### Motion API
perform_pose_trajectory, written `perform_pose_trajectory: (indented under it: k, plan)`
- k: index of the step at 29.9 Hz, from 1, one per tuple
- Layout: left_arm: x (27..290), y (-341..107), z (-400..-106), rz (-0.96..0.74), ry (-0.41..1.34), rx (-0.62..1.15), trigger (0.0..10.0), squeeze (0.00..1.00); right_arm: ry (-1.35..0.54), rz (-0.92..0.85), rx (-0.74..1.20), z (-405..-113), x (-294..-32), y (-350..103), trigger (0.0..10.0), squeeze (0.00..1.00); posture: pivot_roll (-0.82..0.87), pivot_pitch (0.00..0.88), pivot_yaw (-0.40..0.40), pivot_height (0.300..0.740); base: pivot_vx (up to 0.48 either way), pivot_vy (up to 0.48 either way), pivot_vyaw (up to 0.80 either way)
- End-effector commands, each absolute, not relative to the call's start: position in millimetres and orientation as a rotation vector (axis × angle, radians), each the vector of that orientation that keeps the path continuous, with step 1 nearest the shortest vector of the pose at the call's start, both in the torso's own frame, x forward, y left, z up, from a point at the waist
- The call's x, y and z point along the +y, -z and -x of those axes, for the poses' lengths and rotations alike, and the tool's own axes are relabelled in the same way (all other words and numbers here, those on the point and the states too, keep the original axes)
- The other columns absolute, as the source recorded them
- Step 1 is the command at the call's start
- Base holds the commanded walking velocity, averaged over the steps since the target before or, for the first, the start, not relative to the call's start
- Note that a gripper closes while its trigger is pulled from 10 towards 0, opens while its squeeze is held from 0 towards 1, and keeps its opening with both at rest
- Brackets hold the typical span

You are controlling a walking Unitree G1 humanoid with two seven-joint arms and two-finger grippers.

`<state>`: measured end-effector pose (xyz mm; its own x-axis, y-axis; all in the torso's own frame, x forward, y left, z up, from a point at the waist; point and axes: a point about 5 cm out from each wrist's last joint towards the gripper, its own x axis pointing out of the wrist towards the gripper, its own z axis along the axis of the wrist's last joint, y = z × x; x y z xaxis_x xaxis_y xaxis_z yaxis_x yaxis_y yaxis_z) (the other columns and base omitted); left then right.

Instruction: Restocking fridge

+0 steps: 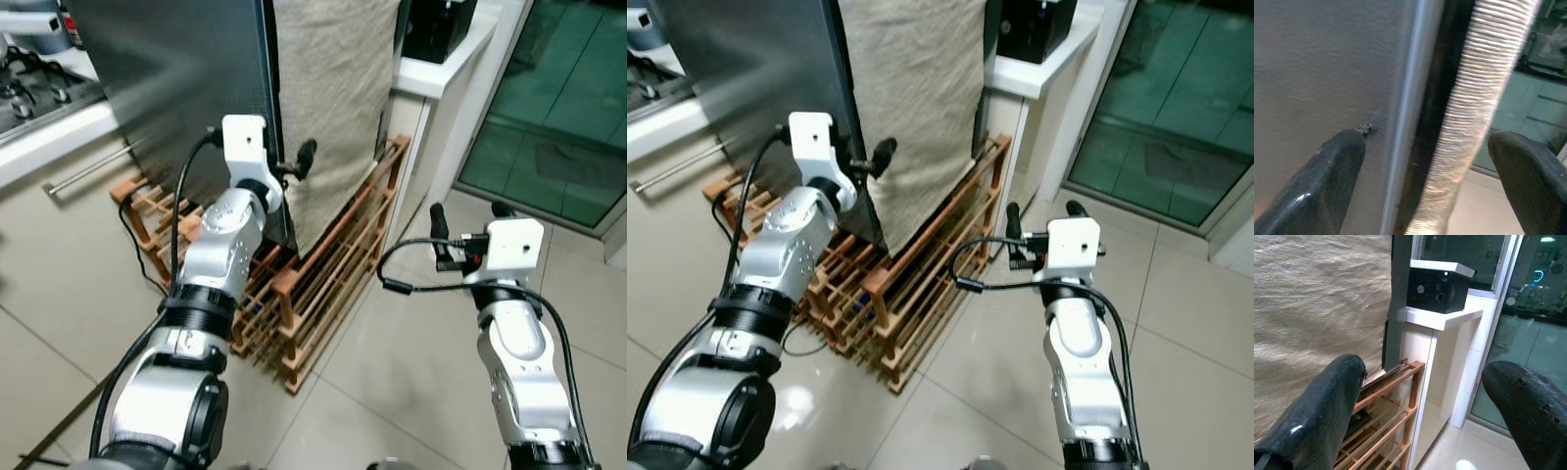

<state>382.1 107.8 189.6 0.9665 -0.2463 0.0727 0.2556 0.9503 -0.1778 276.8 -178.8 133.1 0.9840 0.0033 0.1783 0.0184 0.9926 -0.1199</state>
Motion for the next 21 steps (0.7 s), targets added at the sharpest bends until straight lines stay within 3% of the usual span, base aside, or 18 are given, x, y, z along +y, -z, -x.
perform_pose_trajectory:
  k: [1,10,21]
  plan:
    - [108.0,-197.5,-384.9,0.195,0.249,-0.074,10.0,0.0,0.004,0.124,-0.177,-274.4,-177.8,-134.9,10.0,0.06,-0.16,0.019,0.041,0.74,0.0,0.0,0.0]
    - [83.5,-206.8,-378.6,0.266,0.401,-0.126,10.0,0.0,-0.006,0.129,-0.167,-272.1,-176.9,-134.2,10.0,0.05,-0.17,0.038,0.036,0.74,0.0,0.0,0.0]
    - [71.8,-213.6,-373.2,0.277,0.468,-0.145,10.0,0.0,-0.002,0.133,-0.155,-270.8,-178.9,-133.1,10.0,0.05,-0.17,0.042,0.034,0.74,0.0,0.0,0.0]
